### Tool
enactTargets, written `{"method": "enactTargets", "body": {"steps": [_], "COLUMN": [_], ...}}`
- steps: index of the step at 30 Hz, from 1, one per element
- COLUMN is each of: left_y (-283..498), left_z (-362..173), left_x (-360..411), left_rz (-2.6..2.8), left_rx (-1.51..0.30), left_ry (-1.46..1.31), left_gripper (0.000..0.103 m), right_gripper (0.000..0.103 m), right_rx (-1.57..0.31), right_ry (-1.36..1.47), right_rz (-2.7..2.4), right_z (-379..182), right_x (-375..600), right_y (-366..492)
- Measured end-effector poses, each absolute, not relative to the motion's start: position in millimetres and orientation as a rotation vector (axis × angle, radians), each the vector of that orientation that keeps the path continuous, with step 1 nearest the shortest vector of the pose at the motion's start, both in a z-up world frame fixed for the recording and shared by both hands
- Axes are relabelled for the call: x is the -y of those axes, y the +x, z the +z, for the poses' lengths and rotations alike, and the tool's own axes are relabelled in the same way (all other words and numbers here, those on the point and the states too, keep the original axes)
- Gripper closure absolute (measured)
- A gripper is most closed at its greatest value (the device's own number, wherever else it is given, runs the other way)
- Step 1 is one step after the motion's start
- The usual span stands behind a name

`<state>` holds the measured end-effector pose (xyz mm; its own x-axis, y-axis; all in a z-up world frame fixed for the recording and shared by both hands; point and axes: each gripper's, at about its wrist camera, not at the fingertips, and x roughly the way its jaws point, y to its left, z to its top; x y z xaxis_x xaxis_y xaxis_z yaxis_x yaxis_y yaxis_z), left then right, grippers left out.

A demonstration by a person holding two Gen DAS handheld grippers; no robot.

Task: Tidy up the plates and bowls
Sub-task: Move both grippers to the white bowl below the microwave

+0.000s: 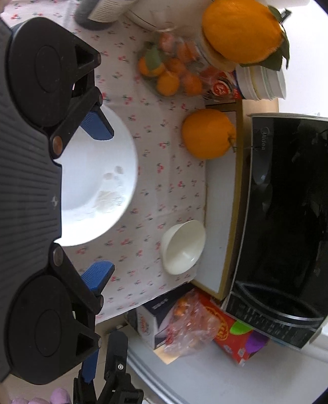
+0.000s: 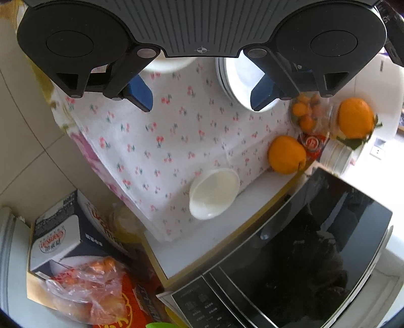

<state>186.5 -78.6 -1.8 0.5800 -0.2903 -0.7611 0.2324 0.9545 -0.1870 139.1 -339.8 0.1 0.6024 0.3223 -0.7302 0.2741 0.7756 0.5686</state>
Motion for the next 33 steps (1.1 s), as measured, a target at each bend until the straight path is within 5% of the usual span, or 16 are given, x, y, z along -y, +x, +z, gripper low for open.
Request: {"method": "enactTargets", "body": {"steps": [22, 30, 33], "left_y": [308.2, 323.5, 326.1], "left_z": [-42.5, -56.2, -58.7], "left_x": [117.5, 130.7, 133.7], "left_rz": [-0.301, -0.322, -0.335], "left_rx": [-0.931, -0.944, -0.934], "left_ry": [-0.136, -0.182, -0.204], "left_gripper": [0.004, 0.029, 0.038], "right_gripper": [0.016, 0.017, 0.025], "right_rx": [-0.963, -0.914, -0.902], "right_ry": [0.832, 0.88, 0.878], "right_rz": [0.012, 0.003, 0.006], "right_z": [-57.9, -83.1, -88.9], "right_x": [372.6, 375.2, 372.9], "right_y": [277.7, 299.4, 304.0]}}
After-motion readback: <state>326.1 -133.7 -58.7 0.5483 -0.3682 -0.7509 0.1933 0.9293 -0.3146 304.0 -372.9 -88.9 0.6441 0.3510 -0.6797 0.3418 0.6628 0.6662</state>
